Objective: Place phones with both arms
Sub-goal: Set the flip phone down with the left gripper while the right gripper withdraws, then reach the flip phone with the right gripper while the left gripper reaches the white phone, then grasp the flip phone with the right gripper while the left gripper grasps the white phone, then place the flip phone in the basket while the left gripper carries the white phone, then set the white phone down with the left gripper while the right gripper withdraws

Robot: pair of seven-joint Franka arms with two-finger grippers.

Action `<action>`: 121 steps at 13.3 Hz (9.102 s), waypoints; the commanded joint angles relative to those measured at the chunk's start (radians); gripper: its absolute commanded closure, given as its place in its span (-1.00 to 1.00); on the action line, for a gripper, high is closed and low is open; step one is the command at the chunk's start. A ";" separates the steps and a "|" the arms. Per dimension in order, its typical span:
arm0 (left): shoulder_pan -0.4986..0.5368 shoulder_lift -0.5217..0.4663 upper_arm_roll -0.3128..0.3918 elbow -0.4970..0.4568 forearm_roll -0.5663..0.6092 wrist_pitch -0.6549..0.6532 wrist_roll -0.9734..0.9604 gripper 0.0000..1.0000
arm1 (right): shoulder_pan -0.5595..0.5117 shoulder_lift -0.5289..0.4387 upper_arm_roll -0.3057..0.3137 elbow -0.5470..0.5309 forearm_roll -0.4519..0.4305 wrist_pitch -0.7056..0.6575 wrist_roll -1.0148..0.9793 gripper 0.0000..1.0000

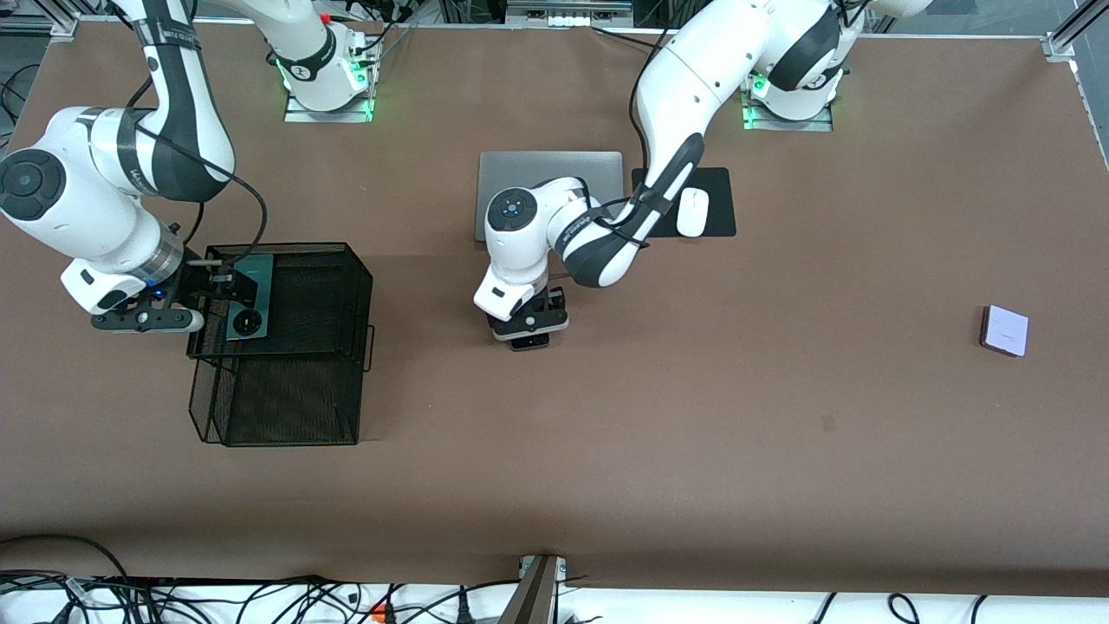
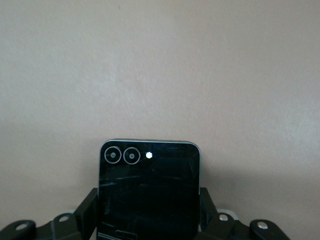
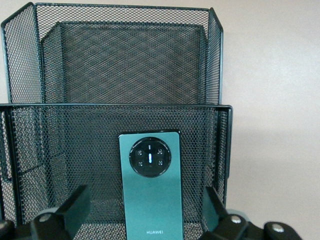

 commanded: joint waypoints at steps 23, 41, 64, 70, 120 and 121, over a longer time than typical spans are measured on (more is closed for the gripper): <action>0.613 -0.664 0.026 -0.948 0.032 0.302 0.531 -1.00 | 0.239 0.431 0.257 0.574 0.019 -0.135 0.687 -0.99; 1.652 -0.442 -0.213 -0.825 -0.129 0.380 1.940 -1.00 | 0.231 0.697 0.420 0.598 0.077 0.175 0.483 -0.99; 1.654 -0.301 -0.204 -0.642 -0.103 0.236 2.160 0.03 | 0.248 0.717 0.421 0.573 0.096 0.203 0.455 0.71; 1.542 -0.305 -0.208 -0.642 -0.116 0.231 1.941 0.82 | 0.228 0.529 0.306 0.575 0.108 0.005 0.446 0.63; 0.243 -0.147 -0.153 -0.073 -0.010 -0.204 0.182 -1.00 | 0.170 0.070 -0.113 0.197 0.110 -0.170 0.211 -1.00; 0.312 -0.211 -0.180 -0.129 -0.021 -0.247 0.228 -1.00 | 0.177 0.070 -0.108 0.200 0.111 -0.173 0.211 -0.99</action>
